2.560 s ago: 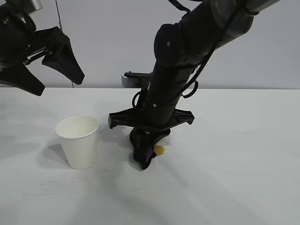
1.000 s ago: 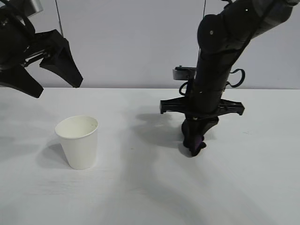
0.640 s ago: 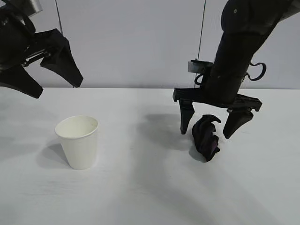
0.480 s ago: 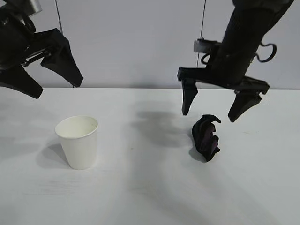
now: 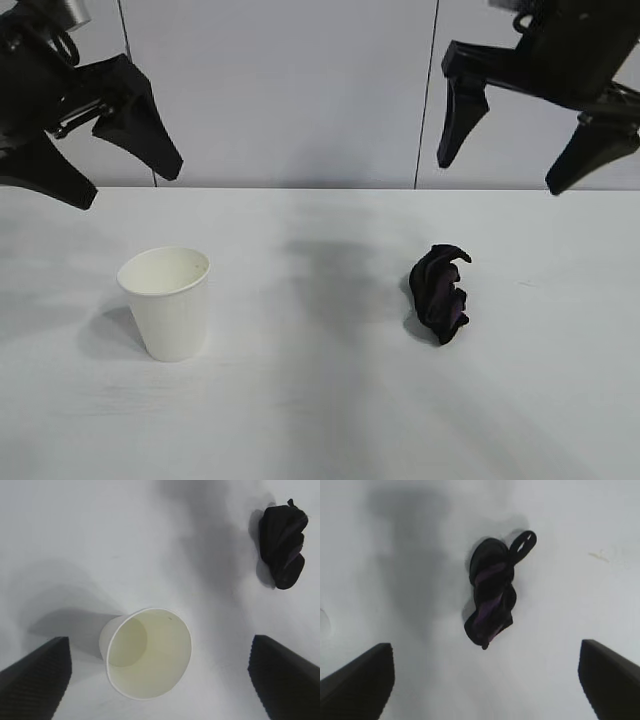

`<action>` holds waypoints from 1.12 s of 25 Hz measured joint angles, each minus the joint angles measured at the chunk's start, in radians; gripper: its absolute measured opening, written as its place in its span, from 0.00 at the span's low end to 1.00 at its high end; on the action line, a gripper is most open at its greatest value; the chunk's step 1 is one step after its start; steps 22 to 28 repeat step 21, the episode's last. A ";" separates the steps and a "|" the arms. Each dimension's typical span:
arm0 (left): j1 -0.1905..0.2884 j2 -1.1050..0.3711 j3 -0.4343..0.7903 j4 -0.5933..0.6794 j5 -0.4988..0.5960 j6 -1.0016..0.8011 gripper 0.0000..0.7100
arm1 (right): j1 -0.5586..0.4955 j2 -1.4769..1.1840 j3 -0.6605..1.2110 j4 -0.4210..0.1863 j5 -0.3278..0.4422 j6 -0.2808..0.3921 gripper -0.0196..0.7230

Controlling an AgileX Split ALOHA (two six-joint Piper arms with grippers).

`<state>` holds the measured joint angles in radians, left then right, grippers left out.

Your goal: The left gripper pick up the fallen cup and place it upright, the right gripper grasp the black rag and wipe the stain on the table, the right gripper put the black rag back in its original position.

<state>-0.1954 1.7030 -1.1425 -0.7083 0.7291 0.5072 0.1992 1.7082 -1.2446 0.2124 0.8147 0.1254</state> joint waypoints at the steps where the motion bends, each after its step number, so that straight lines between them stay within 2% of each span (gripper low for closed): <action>1: 0.000 0.000 0.000 -0.003 0.000 0.000 0.98 | 0.000 -0.004 0.025 0.012 -0.026 -0.003 0.96; 5: 0.000 0.000 0.000 -0.007 0.000 0.000 0.98 | 0.000 -0.009 0.072 0.031 -0.077 -0.015 0.96; 13: 0.000 0.000 0.000 -0.007 -0.001 0.000 0.98 | 0.000 -0.009 0.080 0.033 -0.105 -0.017 0.96; 28: 0.000 0.000 0.000 -0.007 -0.001 0.000 0.98 | 0.000 -0.009 0.080 0.034 -0.107 -0.017 0.96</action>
